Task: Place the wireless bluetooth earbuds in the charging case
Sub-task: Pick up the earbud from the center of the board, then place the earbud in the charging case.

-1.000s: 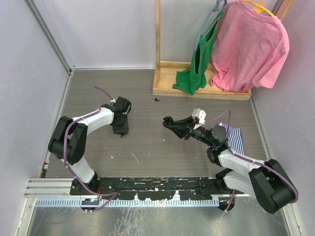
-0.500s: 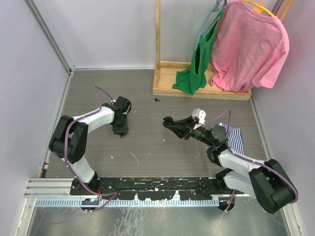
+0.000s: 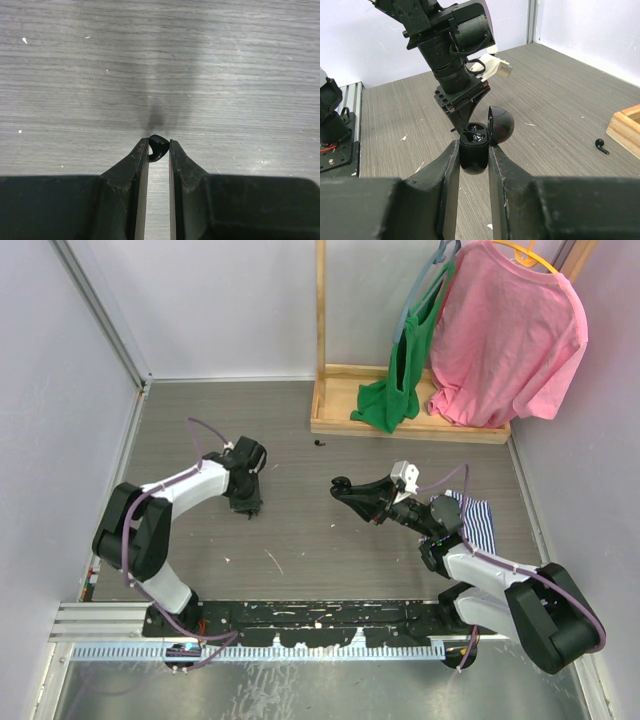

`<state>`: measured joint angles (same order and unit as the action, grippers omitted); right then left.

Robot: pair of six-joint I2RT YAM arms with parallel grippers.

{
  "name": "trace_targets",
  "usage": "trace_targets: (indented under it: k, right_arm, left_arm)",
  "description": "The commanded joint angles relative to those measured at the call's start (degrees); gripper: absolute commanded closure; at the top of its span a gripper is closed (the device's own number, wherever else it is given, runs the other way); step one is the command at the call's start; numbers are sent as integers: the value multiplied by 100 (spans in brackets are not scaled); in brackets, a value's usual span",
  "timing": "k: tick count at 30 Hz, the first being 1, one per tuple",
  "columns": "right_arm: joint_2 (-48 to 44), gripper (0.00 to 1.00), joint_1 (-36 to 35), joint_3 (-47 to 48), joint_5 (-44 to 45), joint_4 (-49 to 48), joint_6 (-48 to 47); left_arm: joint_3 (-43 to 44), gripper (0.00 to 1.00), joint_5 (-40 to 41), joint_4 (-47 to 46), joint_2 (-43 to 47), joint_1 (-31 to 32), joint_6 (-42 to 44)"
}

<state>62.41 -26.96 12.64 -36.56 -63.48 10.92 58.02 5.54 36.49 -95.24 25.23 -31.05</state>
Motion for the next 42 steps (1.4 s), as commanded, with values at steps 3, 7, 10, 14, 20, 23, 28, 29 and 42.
trace_targets:
  k: [3,7,10,14,20,23,28,29,42]
  right_arm:
    - [152,99,-105,142,-80,-776,17]
    - [252,99,-254,157,-23,-886,-164]
    - [307,99,-424,166,59,-924,-378]
    - [361,99,-621,179,151,-1026,-634]
    - [457,99,-826,141,358,-1249,-935]
    - [523,99,-932,70,492,-1540,-1140]
    - [574,99,-1006,19,730,-1764,-1327]
    - [577,99,-1019,-1,770,-1817,-1378]
    - [882,99,-1082,-98,1364,-2618,-1619]
  left_arm:
    - [-151,87,33,-420,885,200,-405]
    - [-132,87,262,-473,1295,524,-587]
    - [-42,87,576,-471,1639,818,-712]
    - [56,87,1070,-536,2043,1233,-910]
    - [95,88,1468,-778,2628,1631,-1128]
    - [72,88,1621,-950,2895,1796,-1268]
    - [-24,87,1836,-1344,3238,2094,-1552]
    - [-72,88,1905,-1467,3305,2175,-1606]
    - [-471,88,2224,-2735,3742,2788,-2247]
